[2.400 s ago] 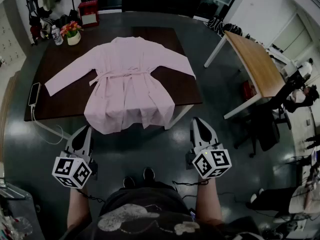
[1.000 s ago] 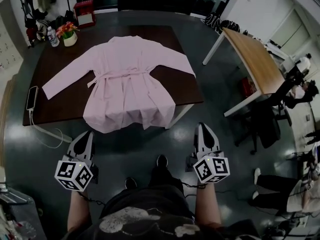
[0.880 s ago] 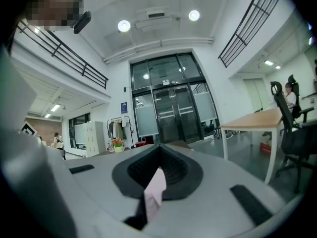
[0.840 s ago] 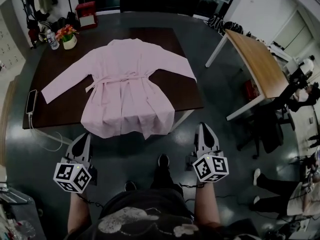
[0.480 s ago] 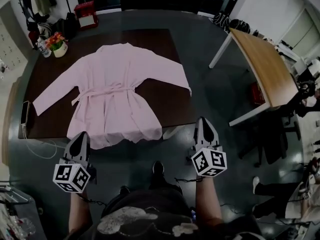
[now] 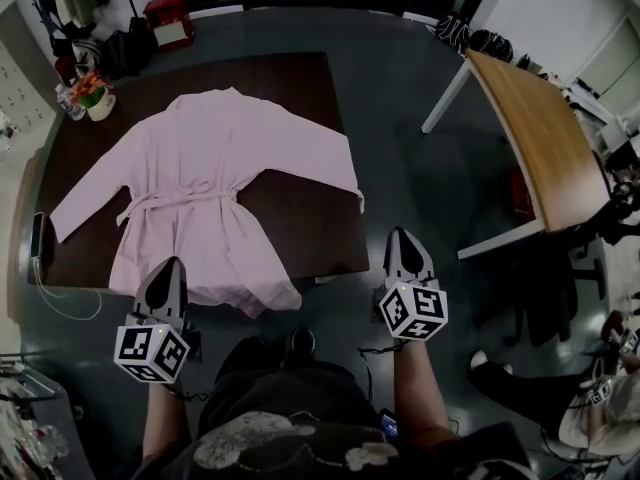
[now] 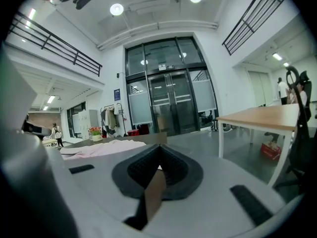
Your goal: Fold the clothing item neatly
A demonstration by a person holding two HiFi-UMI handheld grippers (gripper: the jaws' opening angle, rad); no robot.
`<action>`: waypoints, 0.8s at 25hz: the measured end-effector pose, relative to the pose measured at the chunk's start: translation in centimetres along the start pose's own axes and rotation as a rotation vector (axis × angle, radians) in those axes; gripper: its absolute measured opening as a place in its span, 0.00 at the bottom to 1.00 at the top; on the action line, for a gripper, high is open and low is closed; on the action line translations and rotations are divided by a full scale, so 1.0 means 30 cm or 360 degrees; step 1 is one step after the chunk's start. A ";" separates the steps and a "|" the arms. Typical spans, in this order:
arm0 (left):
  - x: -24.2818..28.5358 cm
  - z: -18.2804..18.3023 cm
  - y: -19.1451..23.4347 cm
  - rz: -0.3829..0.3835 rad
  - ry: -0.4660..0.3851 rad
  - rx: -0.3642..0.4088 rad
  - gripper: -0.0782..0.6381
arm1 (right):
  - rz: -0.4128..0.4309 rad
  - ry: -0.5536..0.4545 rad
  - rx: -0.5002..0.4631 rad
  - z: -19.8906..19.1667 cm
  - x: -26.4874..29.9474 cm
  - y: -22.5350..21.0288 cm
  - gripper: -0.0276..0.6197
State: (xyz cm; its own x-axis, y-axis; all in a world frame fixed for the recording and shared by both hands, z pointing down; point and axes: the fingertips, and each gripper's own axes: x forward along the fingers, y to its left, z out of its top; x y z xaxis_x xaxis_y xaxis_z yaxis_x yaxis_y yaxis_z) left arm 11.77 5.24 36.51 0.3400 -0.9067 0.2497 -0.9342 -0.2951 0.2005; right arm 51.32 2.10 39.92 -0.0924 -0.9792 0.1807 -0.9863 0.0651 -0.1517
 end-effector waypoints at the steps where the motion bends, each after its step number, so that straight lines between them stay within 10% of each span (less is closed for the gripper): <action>1: 0.021 -0.005 -0.006 -0.0008 0.0019 0.0012 0.12 | -0.0009 0.0019 0.0015 -0.016 0.017 -0.014 0.03; 20: 0.586 -0.126 -0.192 -0.0370 0.0362 0.0069 0.12 | -0.0020 0.0494 0.0030 -0.337 0.328 -0.263 0.05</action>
State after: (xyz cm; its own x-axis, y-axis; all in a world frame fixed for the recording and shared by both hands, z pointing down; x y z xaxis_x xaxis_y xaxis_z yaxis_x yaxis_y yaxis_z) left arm 23.52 -7.86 43.32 0.5557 -0.7243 0.4081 -0.8307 -0.5035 0.2375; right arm 56.81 -6.09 52.72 -0.1207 -0.8742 0.4703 -0.9852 0.0473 -0.1651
